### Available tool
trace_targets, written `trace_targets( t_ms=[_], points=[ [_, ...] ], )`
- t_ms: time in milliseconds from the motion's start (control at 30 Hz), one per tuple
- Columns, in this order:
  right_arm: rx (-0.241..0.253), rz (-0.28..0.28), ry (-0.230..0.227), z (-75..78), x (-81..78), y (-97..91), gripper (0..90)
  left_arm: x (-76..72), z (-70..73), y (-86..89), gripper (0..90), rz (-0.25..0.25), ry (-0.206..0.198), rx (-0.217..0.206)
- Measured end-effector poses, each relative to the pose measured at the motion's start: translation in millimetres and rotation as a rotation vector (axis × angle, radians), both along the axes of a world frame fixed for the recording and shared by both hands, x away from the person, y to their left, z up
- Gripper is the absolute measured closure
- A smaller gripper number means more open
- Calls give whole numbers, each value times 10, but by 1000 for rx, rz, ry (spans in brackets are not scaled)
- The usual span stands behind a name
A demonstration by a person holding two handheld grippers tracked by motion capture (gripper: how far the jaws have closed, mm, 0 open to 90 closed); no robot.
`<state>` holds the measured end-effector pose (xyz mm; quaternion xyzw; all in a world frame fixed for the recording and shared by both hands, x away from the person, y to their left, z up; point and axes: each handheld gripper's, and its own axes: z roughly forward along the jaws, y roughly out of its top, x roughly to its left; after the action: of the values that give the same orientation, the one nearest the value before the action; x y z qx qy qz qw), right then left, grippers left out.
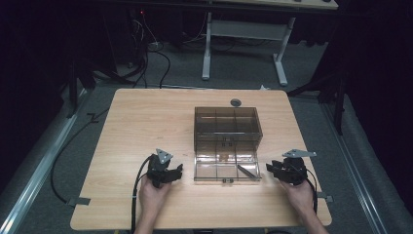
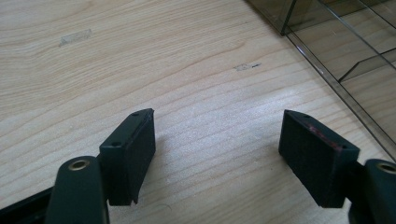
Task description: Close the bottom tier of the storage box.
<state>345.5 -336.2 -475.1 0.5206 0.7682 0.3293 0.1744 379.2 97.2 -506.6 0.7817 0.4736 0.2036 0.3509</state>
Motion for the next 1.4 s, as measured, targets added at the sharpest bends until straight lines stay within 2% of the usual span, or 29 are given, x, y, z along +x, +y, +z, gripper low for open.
trace_targets(
  t_ms=[133,400,533,667,800,867,1067,1400],
  points=[
    [-6,-49,-45,-60,-38,-59,650,3,0,-1,277,1,0,-1],
    [-35,-144,-68,-189,-51,-198,592,0,1,-13,273,15,3,-5],
    [-61,-158,-88,-248,-37,-208,564,-2,1,-13,261,8,3,-5],
    [-58,-155,-90,-252,-12,-213,529,-15,20,2,280,3,-2,0],
    [-67,-152,-89,-253,22,-209,510,-29,72,38,296,-10,-30,-48],
    [-71,-154,-90,-253,19,-205,509,2,123,36,279,-24,-12,-63],
    [-73,-151,-92,-254,21,-202,501,79,338,-30,287,-95,-25,-133],
    [-72,-155,-90,-255,20,-197,496,172,632,-183,278,-157,-82,-145]
  ],
)
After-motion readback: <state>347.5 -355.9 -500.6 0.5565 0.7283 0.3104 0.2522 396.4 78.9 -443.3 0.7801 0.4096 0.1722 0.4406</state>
